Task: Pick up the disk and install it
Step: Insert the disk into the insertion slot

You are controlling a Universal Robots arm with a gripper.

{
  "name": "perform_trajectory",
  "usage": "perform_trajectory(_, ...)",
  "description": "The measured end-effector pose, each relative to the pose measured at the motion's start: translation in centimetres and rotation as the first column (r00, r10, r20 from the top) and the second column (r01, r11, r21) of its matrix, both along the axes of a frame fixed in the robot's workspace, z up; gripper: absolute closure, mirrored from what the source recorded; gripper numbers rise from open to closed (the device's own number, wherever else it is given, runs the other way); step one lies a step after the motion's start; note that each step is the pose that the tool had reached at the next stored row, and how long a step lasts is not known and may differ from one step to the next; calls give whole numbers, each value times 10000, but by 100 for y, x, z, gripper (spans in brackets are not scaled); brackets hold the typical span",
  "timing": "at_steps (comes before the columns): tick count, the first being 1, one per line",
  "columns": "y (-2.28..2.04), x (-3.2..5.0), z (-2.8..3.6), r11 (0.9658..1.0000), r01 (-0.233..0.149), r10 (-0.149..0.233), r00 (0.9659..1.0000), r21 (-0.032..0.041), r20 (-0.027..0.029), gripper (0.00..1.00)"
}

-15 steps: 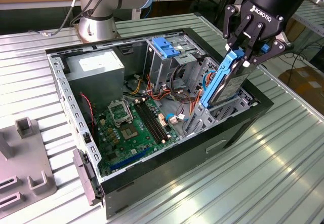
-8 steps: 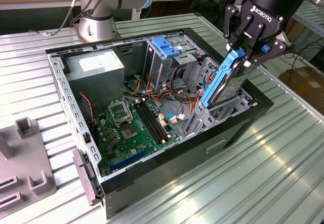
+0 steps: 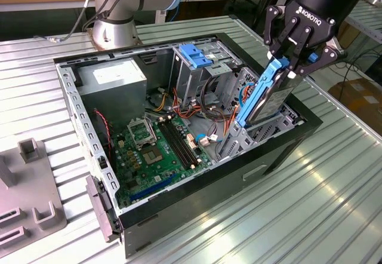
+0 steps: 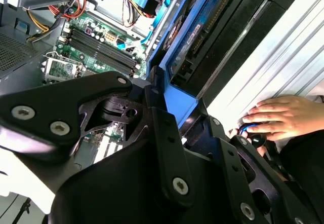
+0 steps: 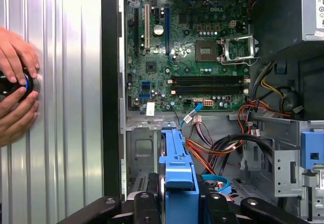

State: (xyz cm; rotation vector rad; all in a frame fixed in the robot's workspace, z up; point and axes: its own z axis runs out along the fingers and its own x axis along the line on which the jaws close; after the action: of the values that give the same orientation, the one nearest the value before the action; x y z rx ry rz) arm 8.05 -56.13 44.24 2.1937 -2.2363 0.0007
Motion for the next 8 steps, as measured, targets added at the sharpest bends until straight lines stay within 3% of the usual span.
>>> perform_trajectory(8, 0, 0, 1, 10000, 0, 0, 10000, -3, -1, 62)
